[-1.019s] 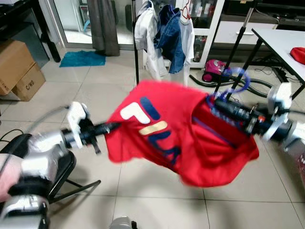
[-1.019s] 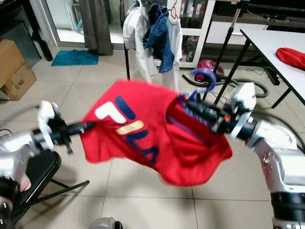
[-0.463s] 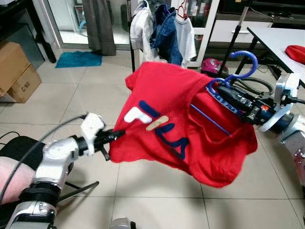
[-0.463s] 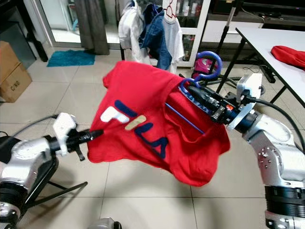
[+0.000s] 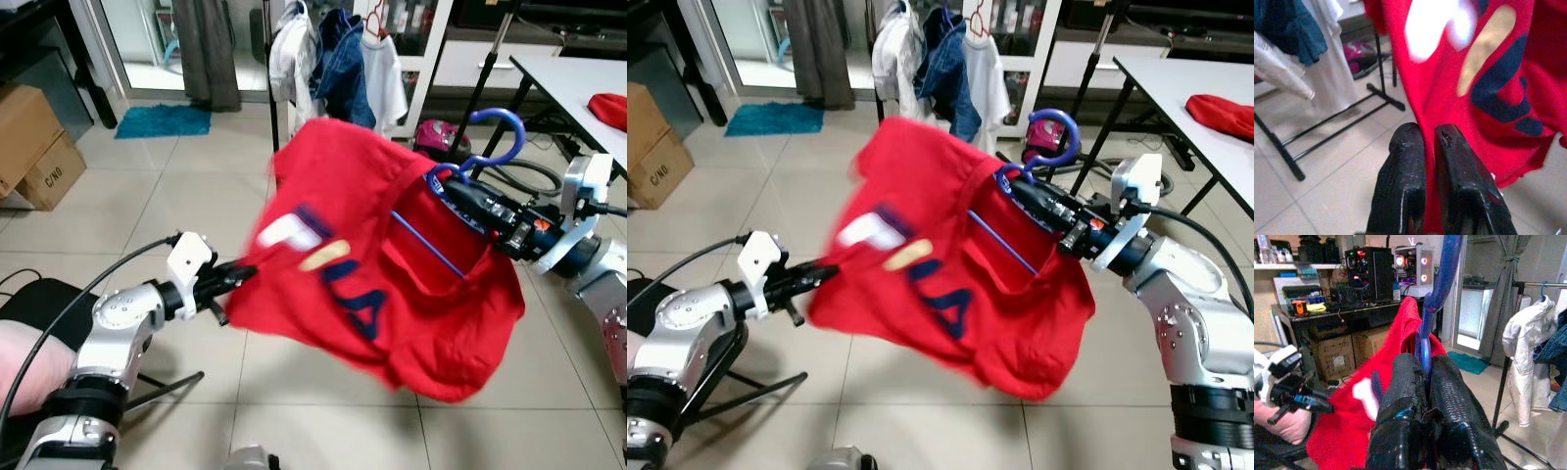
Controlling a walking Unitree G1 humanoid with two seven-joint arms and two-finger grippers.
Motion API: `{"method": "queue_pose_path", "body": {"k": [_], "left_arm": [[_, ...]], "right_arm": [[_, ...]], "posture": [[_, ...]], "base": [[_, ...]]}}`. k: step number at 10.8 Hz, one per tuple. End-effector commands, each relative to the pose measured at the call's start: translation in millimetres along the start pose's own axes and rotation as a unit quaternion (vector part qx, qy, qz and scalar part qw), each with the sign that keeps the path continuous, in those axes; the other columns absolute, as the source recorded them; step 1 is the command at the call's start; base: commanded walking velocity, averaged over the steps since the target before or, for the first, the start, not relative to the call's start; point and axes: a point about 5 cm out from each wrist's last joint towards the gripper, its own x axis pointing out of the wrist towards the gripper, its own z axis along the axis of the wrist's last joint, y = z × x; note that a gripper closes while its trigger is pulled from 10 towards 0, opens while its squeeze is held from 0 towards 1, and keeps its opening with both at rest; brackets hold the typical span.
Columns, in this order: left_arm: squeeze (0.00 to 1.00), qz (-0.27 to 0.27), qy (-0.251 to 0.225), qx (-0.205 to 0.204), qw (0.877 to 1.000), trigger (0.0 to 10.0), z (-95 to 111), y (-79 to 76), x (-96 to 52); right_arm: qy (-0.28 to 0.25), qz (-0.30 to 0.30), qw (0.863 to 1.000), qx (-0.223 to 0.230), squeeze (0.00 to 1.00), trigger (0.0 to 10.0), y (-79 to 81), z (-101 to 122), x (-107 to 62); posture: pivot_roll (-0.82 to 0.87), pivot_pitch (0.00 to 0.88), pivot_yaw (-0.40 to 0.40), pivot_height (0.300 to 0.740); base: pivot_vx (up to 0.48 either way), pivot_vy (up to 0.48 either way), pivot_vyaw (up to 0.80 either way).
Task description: Hang hanger
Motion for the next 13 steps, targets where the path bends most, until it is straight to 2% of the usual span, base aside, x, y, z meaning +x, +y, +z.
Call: {"method": "queue_pose_path", "body": {"k": [1, 2, 3, 5, 6, 7, 8, 10, 11, 12, 13], "left_arm": [[1.0, -0.011, -0.013, 0.005, 1.0, 10.0, 7.3, 0.1, -0.2], [1.0, -0.042, -0.018, 0.024, 0.999, 10.0, 17.9, -0.8, -3.7], [1.0, -0.051, -0.026, 0.03, 0.998, 10.0, 27.7, 1.9, -7.0], [1.0, -0.035, -0.057, 0.073, 0.995, 10.0, 63.5, 24.5, -18.0], [1.0, -0.024, -0.068, 0.09, 0.993, 10.0, 81.4, 36.7, -25.0], [1.0, -0.028, -0.064, 0.094, 0.993, 10.0, 90.1, 46.1, -31.9], [1.0, -0.069, -0.043, 0.071, 0.994, 10.0, 88.3, 48.1, -34.2], [1.0, -0.171, 0.001, 0.016, 0.985, 10.0, 75.5, 39.0, -33.2], [0.08, -0.226, 0.01, -0.004, 0.974, 10.0, 71.9, 29.8, -31.7], [0.0, -0.26, 0.019, 0.015, 0.965, 10.0, 71.4, 23.7, -27.3], [0.0, -0.276, 0.036, 0.027, 0.96, 10.0, 68.6, 21.1, -23.2]], "right_arm": [[0.005, 0.01, 1.0, -0.025, 0.0, 10.0, 2.0, 6.0, 2.1], [0.036, 0.006, 0.999, -0.035, 0.0, 10.0, -0.7, 0.9, 1.1], [0.054, 0.001, 0.998, -0.042, 0.0, 10.0, -2.8, -1.3, 0.2], [0.107, 0.02, 0.992, -0.065, 0.0, 10.0, -2.5, -7.7, -2.3], [0.111, 0.059, 0.99, -0.07, 0.0, 10.0, 3.1, -5.3, -4.4], [0.112, 0.111, 0.985, -0.071, 0.0, 10.0, 11.2, -0.5, -8.4], [0.112, 0.161, 0.979, -0.062, 0.0, 10.0, 16.9, 5.6, -12.8], [0.116, 0.186, 0.973, -0.068, 0.0, 10.0, 16.6, 12.5, -12.9], [0.116, 0.192, 0.972, -0.072, 0.0, 10.0, 15.3, 16.2, -13.1], [0.114, 0.205, 0.969, -0.073, 0.0, 10.0, 17.3, 19.9, -13.2], [0.114, 0.213, 0.968, -0.071, 0.0, 10.0, 18.8, 20.9, -13.0]], "posture": [[0.0, 0.0, 0.017, 0.74], [0.0, 0.0, 0.016, 0.74], [0.0, 0.0, 0.016, 0.74], [0.0, 0.0, 0.009, 0.74], [0.0, 0.0, 0.008, 0.74], [0.01, 0.0, 0.006, 0.74], [0.01, 0.0, 0.006, 0.74], [0.0, 0.0, 0.018, 0.74], [0.0, 0.0, 0.019, 0.74], [0.0, 0.0, 0.019, 0.74], [0.0, 0.0, 0.019, 0.74]], "base": [[0.0, 0.0, 0.0], [0.0, 0.0, 0.0], [0.0, 0.0, 0.0], [0.0, 0.0, 0.0], [0.0, 0.0, 0.0], [0.0, 0.0, 0.0], [0.0, 0.0, 0.0], [0.0, 0.0, 0.0], [0.0, 0.0, 0.0], [0.0, 0.0, 0.0], [0.0, 0.0, 0.0]]}}
